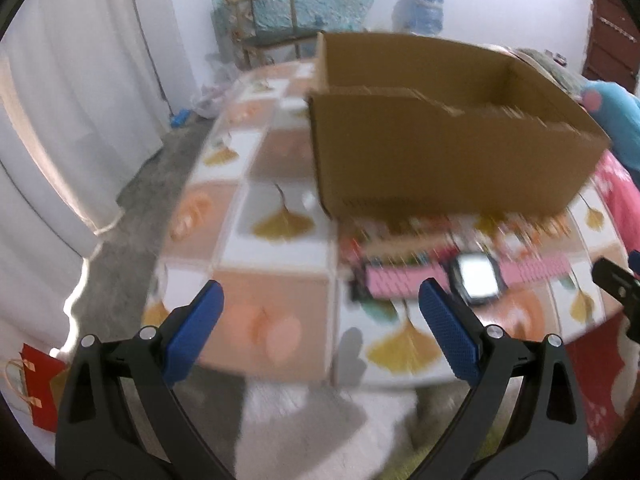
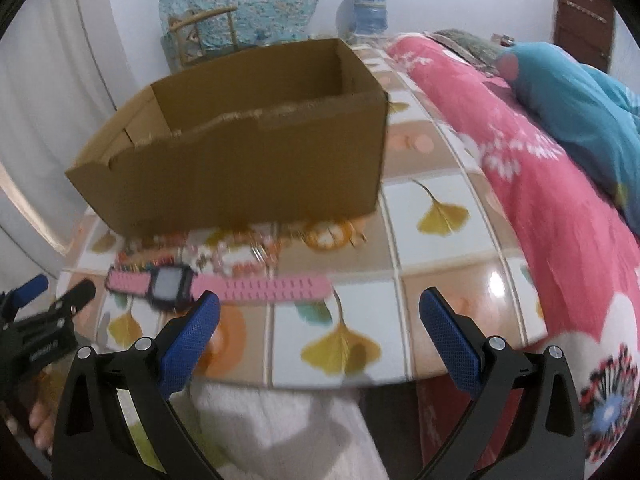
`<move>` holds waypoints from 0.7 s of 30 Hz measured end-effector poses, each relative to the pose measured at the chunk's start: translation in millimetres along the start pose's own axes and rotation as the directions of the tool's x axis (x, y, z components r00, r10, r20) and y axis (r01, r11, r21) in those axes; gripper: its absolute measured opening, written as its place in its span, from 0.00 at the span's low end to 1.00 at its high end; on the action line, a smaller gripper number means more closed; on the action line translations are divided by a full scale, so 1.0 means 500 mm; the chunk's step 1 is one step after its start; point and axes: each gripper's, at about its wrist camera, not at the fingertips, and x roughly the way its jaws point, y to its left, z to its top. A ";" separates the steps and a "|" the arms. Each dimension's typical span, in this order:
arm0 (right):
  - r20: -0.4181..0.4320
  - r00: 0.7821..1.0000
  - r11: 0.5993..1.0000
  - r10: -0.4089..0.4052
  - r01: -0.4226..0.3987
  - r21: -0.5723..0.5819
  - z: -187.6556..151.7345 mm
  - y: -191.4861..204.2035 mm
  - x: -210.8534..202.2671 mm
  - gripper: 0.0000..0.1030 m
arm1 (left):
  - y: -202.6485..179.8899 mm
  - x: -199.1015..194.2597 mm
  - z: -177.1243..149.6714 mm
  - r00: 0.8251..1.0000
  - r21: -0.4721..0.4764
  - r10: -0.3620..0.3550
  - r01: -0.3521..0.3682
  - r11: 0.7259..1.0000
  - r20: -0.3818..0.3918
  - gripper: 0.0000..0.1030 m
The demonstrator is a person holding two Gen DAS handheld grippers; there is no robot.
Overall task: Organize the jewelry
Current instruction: 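Move both tools toward the pink-strapped watch in front of the box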
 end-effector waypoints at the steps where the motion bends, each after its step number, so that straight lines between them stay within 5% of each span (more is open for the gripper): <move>1: -0.002 1.000 1.000 0.012 -0.012 -0.004 0.012 0.002 0.010 0.94 | 0.006 0.008 0.014 1.000 -0.007 0.007 -0.007 1.000 0.006 0.92; 8: -0.022 0.995 0.996 0.093 -0.093 0.004 0.082 0.019 0.073 0.94 | 0.023 0.083 0.089 0.998 -0.021 0.063 -0.063 0.998 0.011 0.92; 21: -0.048 0.988 0.989 0.147 -0.146 0.015 0.168 0.032 0.162 0.94 | 0.033 0.147 0.143 0.999 -0.023 0.050 -0.050 0.998 0.006 0.92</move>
